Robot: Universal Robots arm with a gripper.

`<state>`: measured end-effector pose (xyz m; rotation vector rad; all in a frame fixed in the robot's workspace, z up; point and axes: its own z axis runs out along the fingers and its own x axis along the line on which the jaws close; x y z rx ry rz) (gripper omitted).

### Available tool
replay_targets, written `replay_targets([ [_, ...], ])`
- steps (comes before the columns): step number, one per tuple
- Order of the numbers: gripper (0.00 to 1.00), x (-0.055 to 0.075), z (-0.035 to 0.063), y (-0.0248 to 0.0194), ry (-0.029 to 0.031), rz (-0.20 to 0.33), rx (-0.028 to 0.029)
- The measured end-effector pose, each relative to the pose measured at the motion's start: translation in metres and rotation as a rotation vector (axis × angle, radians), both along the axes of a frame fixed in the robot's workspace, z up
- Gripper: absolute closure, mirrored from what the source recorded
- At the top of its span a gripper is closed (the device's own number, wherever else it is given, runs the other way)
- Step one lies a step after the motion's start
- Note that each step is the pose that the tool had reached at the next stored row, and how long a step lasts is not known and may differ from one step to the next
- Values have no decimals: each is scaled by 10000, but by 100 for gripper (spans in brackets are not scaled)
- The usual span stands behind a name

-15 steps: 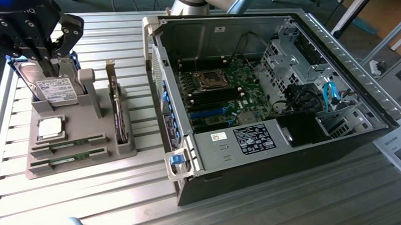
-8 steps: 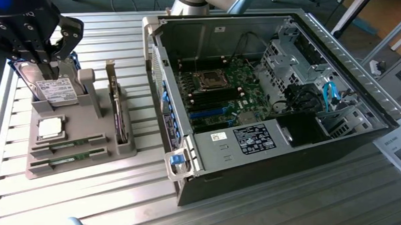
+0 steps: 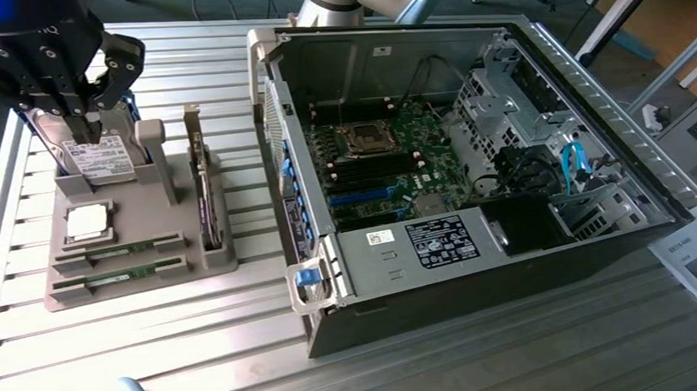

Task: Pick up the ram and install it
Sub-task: 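Pick up the ram and move it above insertion slot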

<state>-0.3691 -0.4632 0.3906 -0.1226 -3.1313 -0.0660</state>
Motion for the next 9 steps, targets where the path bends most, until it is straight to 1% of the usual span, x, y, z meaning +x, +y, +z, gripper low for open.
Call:
replay_targets([
  [3,89,0,-6,-21,-1,0,1],
  [5,89,0,-25,-44,-2,0,1],
  [9,89,0,-39,-62,0,-1,0],
])
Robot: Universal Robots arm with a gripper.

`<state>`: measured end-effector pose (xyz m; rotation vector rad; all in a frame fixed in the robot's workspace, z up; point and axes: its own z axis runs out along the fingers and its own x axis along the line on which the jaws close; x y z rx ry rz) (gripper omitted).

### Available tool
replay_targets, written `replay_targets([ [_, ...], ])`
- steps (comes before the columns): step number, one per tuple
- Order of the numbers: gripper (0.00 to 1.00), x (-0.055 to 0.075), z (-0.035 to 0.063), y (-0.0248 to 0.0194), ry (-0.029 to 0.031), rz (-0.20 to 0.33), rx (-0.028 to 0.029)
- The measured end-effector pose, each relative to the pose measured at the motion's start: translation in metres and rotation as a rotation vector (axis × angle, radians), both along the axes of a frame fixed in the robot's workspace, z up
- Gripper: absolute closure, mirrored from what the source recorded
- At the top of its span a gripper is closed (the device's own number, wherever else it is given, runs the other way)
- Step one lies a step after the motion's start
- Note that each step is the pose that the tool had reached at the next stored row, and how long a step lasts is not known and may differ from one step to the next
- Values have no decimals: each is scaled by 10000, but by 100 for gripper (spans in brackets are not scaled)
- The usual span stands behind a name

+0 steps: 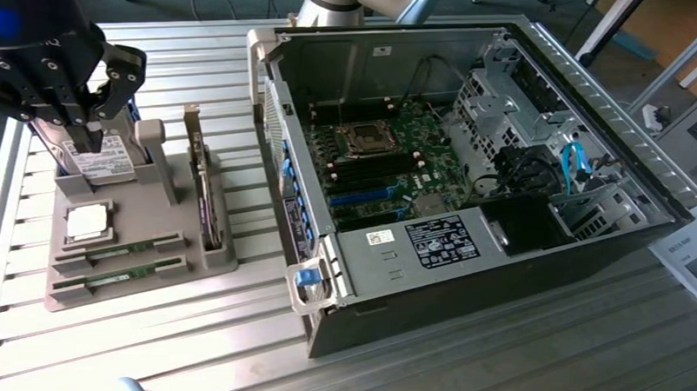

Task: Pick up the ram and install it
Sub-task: 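Pick up the ram and move it above insertion slot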

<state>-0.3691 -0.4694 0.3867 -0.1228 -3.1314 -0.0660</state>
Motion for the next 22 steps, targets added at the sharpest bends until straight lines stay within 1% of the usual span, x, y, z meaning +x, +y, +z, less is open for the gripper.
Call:
replay_targets([
  [13,89,0,0,-2,0,54,0],
  [14,89,0,0,-2,0,103,-1],
  [15,89,0,-1,-4,1,287,-1],
  [22,89,0,-4,-9,0,1050,0],
])
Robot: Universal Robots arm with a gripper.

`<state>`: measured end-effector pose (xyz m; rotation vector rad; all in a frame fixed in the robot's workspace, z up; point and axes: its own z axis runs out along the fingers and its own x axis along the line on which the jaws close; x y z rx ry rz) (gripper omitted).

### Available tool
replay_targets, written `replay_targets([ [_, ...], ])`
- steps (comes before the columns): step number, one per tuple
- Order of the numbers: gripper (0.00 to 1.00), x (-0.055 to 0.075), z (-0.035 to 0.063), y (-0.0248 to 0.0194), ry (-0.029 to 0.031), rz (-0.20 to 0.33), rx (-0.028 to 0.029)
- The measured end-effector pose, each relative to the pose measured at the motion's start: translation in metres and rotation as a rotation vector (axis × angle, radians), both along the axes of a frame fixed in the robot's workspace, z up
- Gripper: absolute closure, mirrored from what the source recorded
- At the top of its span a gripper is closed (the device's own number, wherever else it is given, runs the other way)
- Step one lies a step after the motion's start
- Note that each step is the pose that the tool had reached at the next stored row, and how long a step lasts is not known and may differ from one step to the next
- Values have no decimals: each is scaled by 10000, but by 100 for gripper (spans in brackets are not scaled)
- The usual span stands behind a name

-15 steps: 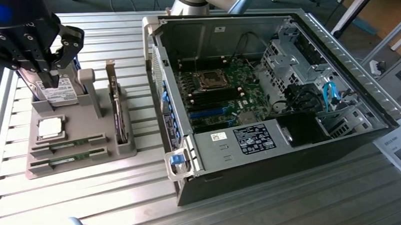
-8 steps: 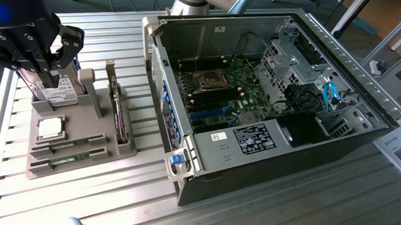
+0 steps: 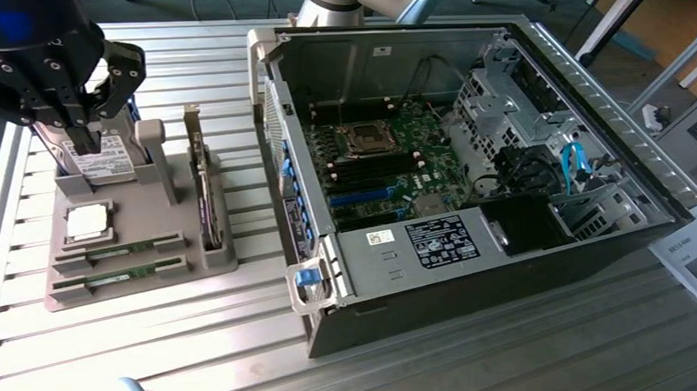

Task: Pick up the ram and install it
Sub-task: 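Pick up the ram and move it above insertion slot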

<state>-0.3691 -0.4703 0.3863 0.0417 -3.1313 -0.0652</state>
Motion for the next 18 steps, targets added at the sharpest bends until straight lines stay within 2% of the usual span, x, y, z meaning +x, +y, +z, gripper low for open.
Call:
replay_targets([
  [18,89,0,-7,-5,0,1611,0],
])
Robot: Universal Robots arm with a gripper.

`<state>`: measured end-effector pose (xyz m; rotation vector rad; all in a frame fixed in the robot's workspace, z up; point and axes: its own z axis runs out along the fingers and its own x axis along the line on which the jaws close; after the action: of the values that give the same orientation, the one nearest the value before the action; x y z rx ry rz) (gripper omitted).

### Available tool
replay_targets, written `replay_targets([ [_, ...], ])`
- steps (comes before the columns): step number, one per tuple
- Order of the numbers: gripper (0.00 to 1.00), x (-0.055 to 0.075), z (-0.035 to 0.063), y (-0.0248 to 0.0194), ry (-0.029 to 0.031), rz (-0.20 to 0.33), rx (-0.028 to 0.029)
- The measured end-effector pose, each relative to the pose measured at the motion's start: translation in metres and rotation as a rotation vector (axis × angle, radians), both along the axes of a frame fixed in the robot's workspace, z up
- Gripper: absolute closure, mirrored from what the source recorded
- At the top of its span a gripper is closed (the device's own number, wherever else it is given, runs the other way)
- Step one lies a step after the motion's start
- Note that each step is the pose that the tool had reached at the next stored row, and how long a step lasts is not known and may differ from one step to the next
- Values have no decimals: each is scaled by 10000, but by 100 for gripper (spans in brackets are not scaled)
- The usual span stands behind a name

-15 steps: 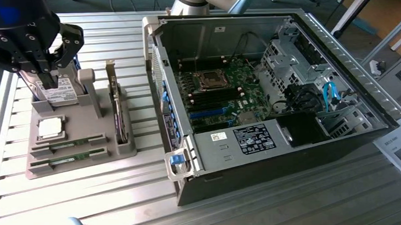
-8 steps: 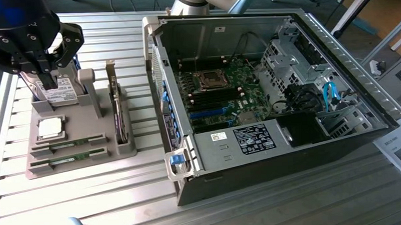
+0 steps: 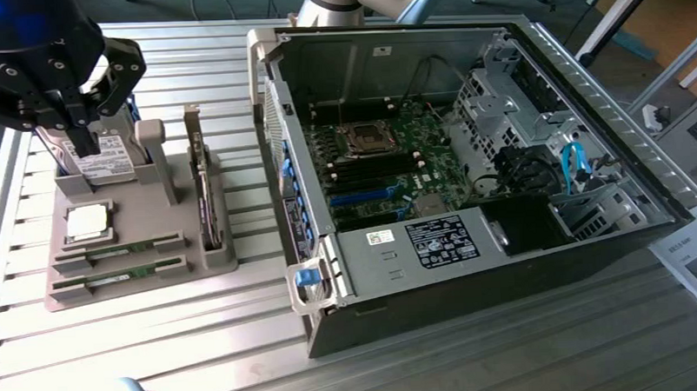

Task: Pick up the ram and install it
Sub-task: 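Pick up the ram and move it above insertion slot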

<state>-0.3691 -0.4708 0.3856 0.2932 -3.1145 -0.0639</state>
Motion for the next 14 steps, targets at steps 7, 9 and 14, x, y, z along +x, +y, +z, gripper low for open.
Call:
replay_targets([
  [7,89,0,-4,-1,-1,851,0],
  [9,89,0,-5,-1,0,1146,0],
  [14,89,0,-9,-1,0,1951,0],
])
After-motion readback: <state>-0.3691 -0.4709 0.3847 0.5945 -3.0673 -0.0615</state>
